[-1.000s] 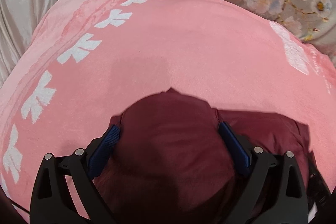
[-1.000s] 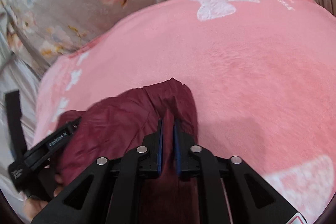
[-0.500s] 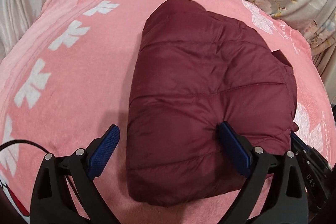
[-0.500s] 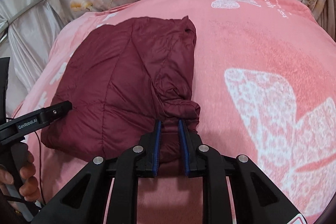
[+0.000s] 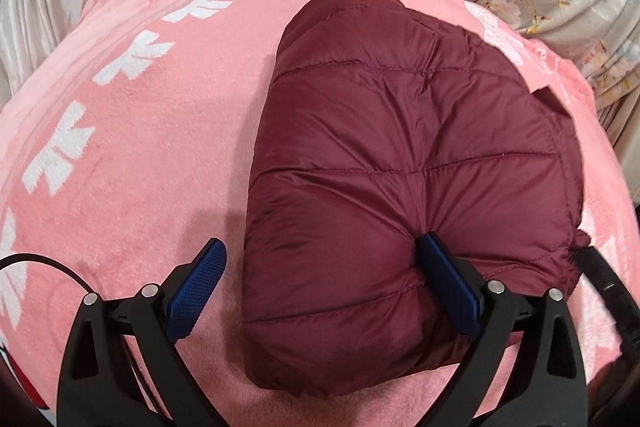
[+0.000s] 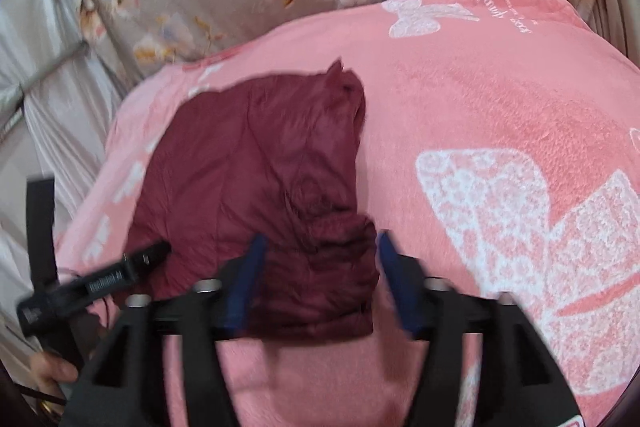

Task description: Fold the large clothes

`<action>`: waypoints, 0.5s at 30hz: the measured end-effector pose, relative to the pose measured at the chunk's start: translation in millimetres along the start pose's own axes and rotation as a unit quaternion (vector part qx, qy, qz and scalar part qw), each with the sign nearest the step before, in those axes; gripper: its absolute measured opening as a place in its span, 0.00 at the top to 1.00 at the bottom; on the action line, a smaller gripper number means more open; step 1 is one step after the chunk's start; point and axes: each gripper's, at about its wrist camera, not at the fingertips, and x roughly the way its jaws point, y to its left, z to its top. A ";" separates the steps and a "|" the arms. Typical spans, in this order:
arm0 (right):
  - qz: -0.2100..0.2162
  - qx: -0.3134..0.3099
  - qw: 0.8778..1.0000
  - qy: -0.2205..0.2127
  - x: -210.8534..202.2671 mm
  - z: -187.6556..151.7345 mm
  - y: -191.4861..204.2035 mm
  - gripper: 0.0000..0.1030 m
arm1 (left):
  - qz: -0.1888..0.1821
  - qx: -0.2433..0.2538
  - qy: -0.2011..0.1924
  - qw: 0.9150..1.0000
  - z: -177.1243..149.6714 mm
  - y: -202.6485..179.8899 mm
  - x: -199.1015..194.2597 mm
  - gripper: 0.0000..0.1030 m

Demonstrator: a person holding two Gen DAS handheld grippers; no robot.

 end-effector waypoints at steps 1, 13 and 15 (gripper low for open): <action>0.000 0.005 1.000 -0.002 0.4 6.1 -0.8 0.30 | -0.005 -0.007 0.003 1.000 1.0 2.0 -0.5 0.06; 0.047 0.081 0.993 0.078 58.2 9.2 -12.0 0.20 | -0.071 -0.070 0.026 0.995 15.5 21.5 14.8 0.04; 0.058 0.087 0.992 0.076 59.3 8.5 -15.0 0.19 | -0.099 -0.091 0.030 0.990 16.6 27.0 22.0 0.04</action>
